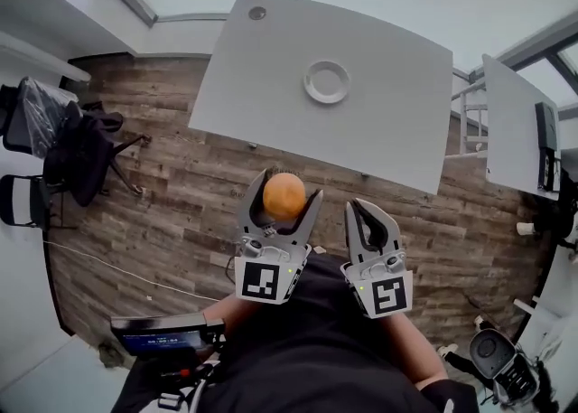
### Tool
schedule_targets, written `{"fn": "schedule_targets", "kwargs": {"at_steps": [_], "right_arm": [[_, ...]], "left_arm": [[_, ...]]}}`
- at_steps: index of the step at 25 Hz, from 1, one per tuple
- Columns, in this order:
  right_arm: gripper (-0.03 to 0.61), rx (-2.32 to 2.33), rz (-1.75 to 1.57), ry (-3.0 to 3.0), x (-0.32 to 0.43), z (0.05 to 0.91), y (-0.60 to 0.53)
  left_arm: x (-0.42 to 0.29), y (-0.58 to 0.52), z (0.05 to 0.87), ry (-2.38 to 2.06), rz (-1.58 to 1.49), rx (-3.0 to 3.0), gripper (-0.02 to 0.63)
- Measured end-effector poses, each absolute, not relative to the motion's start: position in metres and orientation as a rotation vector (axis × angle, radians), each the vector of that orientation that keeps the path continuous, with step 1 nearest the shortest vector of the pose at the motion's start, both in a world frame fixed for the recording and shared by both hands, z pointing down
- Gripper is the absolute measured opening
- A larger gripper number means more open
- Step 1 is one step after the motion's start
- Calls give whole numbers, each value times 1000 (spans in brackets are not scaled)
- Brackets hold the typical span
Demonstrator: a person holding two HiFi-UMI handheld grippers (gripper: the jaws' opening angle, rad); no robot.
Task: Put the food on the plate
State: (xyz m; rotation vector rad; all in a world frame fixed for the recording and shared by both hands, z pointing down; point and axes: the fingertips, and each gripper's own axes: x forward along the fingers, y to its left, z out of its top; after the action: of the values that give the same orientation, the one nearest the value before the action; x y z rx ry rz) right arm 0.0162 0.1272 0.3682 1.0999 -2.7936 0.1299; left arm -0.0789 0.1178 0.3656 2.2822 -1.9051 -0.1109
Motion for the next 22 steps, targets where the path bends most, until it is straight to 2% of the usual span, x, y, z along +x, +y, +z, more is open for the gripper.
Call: {"fn": "schedule_targets", "kwargs": {"at_steps": [22], "right_arm": [[-3, 1199, 200, -2720, -82, 368, 9]], "left_arm": [[-203, 2, 364, -1872, -120, 2306, 339]]}}
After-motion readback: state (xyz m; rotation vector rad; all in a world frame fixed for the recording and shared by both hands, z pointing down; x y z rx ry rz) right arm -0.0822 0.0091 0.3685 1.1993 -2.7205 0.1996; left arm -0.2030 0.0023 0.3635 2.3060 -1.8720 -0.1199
